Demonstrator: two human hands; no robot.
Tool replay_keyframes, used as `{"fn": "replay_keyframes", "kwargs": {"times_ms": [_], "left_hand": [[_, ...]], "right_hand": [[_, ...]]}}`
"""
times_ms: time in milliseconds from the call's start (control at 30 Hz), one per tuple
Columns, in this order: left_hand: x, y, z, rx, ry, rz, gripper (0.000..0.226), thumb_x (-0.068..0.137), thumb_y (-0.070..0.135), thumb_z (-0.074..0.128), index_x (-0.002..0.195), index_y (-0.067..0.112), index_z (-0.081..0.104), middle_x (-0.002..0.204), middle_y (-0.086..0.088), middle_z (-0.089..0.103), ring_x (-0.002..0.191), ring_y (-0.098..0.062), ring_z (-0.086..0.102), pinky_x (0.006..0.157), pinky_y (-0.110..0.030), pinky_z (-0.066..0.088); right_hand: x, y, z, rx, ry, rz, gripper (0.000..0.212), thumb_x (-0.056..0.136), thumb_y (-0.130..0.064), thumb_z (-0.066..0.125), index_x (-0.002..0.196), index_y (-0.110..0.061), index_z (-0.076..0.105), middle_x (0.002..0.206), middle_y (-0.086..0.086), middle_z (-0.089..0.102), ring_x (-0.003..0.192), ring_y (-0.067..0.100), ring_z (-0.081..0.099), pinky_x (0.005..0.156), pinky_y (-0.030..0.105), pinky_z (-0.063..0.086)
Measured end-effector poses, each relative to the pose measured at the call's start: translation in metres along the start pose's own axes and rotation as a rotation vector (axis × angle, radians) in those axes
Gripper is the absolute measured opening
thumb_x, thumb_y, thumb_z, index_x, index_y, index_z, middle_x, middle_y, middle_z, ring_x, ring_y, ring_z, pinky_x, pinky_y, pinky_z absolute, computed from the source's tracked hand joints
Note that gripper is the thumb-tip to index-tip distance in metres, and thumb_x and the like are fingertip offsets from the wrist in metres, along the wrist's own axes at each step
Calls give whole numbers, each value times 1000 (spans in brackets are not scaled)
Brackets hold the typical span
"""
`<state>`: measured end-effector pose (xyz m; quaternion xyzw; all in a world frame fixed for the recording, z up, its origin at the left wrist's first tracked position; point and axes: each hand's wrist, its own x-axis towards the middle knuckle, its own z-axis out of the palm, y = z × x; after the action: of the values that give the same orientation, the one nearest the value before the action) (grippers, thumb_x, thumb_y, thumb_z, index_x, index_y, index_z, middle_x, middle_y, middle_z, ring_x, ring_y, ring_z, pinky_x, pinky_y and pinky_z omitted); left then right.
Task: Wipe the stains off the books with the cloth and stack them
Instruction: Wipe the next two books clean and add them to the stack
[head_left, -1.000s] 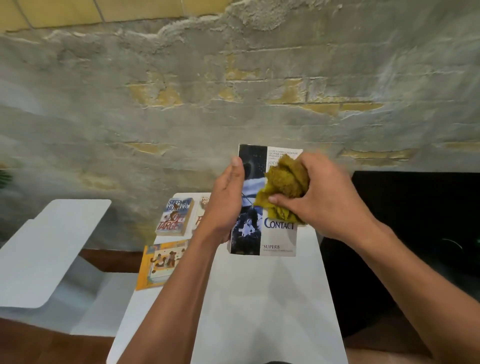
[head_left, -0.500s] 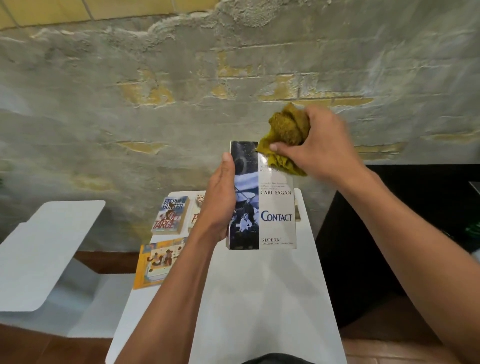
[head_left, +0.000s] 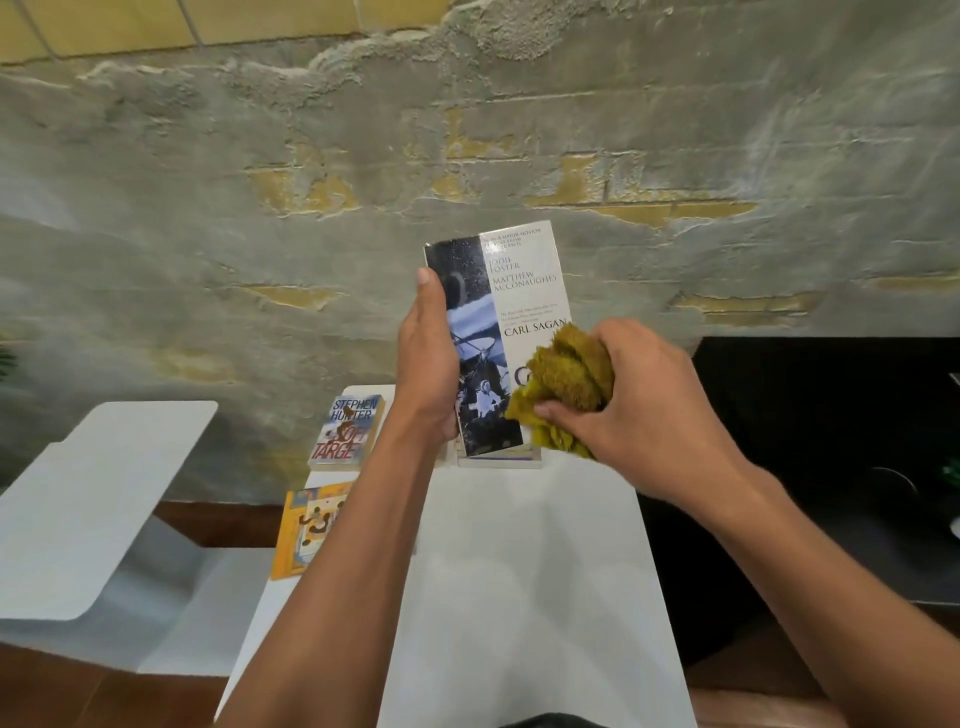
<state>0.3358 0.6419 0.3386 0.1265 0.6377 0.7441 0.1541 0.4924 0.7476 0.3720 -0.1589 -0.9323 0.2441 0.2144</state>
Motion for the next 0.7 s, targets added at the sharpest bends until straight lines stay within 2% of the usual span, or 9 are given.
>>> {"fn": "replay_keyframes", "kwargs": {"times_ms": [100, 167, 267, 300, 367, 433, 567, 700], "left_hand": [[3, 2, 4, 30, -14, 14, 86, 85, 85, 33, 138, 23, 60, 134, -4, 65, 117, -25, 66, 93, -37, 59], [0, 2, 8, 41, -40, 20, 75, 94, 76, 30, 136, 22, 61, 130, -3, 68, 117, -22, 67, 93, -33, 58], [-5, 2, 17, 61, -59, 41, 66, 97, 71, 33, 132, 23, 62, 128, 2, 68, 120, -18, 64, 104, -44, 52], [-6, 3, 19, 77, -65, 48, 73, 93, 77, 34, 134, 23, 60, 131, 2, 66, 123, -17, 62, 107, -46, 49], [-4, 3, 19, 93, -96, 47, 103, 72, 95, 38, 142, 22, 55, 140, -2, 61, 130, -21, 57, 110, -49, 46], [-3, 2, 19, 86, -101, 53, 115, 61, 101, 41, 146, 24, 51, 143, -4, 58, 132, -22, 55, 111, -50, 44], [0, 0, 16, 64, -74, 49, 108, 67, 98, 38, 147, 26, 50, 146, -2, 57, 135, -20, 52, 112, -51, 41], [8, -4, 14, 6, -68, 23, 113, 59, 101, 45, 141, 24, 58, 138, -8, 62, 124, -29, 61, 102, -52, 51]], "right_hand": [[-3, 2, 0, 16, -22, 5, 45, 71, -49, 84, 85, -29, 46, 86, -17, 45, 80, 0, 45, 60, 11, 33], [7, 4, -6, 31, 35, 41, 45, 70, -48, 85, 86, -26, 49, 86, -13, 48, 79, 6, 47, 59, 13, 31], [23, 3, -16, 50, 138, 73, 47, 72, -46, 85, 96, -19, 55, 92, -5, 53, 84, 14, 51, 61, 19, 35], [23, 0, -16, 23, 103, 54, 49, 72, -47, 85, 98, -19, 55, 93, -5, 53, 86, 14, 51, 63, 22, 37], [20, -6, -12, -38, -41, 10, 49, 71, -48, 85, 98, -20, 55, 91, -6, 51, 85, 13, 50, 66, 26, 42], [25, -5, -13, -44, -62, 18, 49, 70, -50, 85, 97, -20, 57, 90, -6, 54, 84, 14, 53, 66, 27, 45], [44, -1, -22, 23, 112, 86, 52, 69, -51, 86, 99, -18, 58, 90, -2, 60, 83, 17, 57, 69, 33, 49], [33, -16, -7, -11, -7, 33, 50, 70, -50, 86, 97, -20, 56, 89, -4, 56, 84, 14, 53, 65, 28, 45]]}}
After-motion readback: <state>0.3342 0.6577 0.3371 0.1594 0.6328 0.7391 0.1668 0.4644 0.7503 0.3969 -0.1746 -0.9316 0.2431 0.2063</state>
